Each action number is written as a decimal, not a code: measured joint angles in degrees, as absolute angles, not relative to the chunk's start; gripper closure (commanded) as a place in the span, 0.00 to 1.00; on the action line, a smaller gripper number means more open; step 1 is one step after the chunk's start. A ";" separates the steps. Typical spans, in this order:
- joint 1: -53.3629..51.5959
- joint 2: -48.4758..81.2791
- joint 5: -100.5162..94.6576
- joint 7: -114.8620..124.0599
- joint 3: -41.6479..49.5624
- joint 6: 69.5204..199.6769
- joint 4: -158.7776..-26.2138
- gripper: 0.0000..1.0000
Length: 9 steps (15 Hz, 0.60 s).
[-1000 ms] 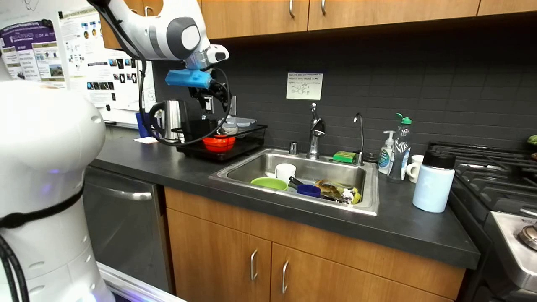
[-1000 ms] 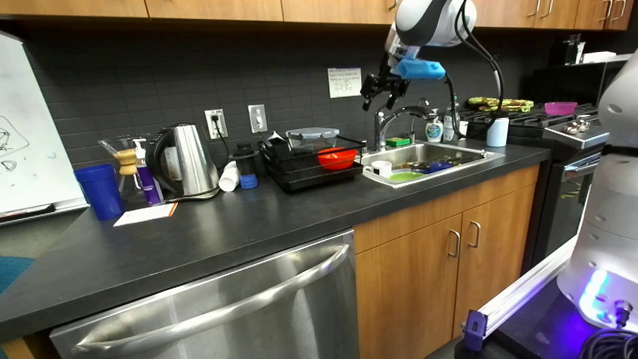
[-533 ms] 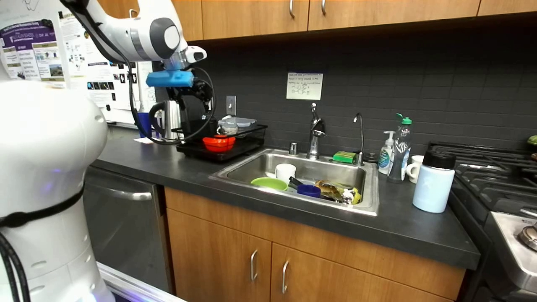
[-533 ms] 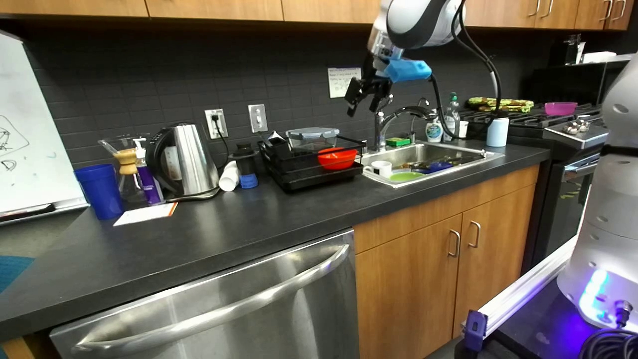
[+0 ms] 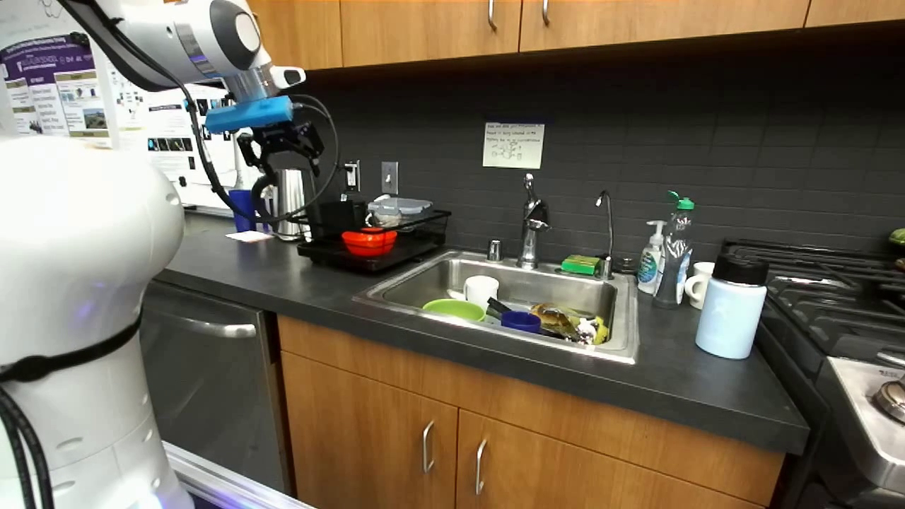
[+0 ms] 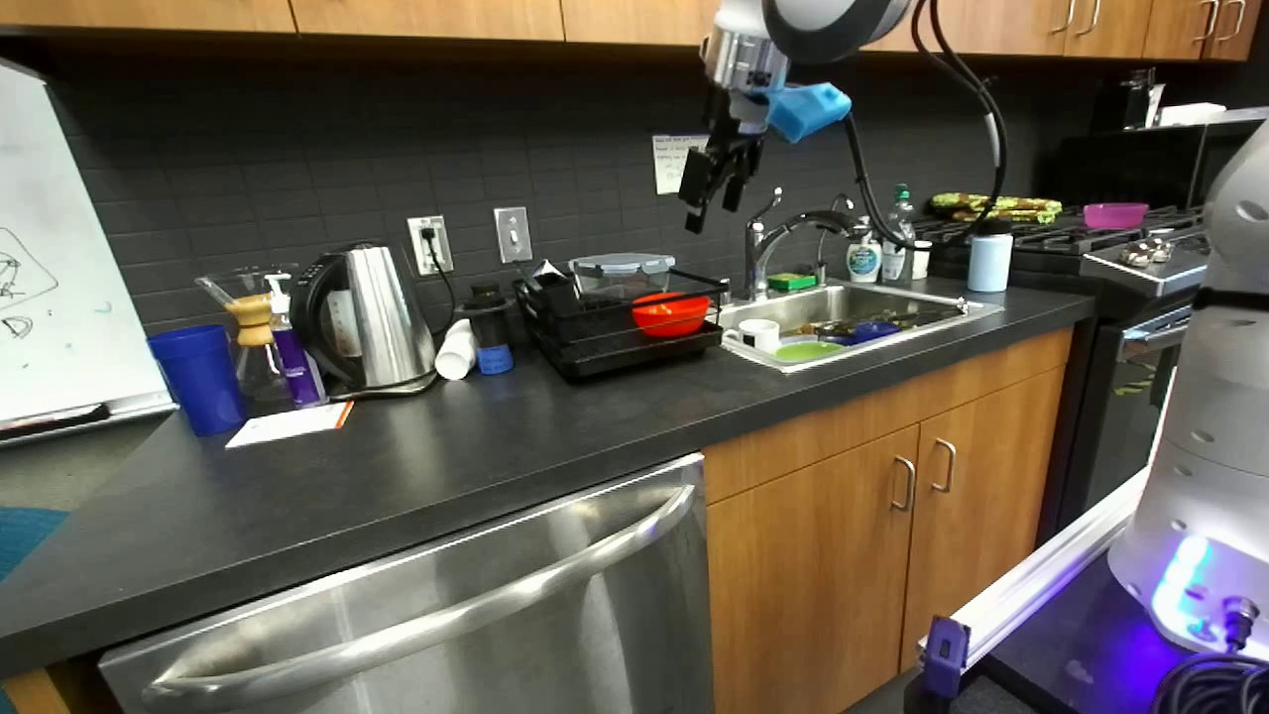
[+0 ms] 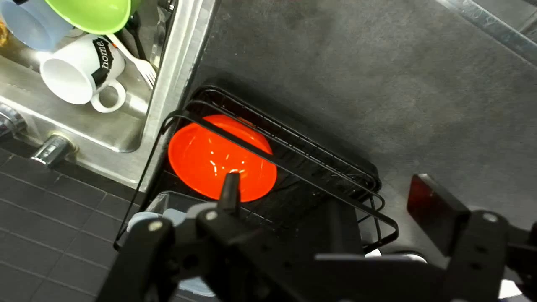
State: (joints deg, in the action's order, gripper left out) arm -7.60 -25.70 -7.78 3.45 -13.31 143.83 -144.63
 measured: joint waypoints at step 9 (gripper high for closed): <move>-5.42 -18.07 -11.16 13.39 -16.41 138.81 -134.54 0.00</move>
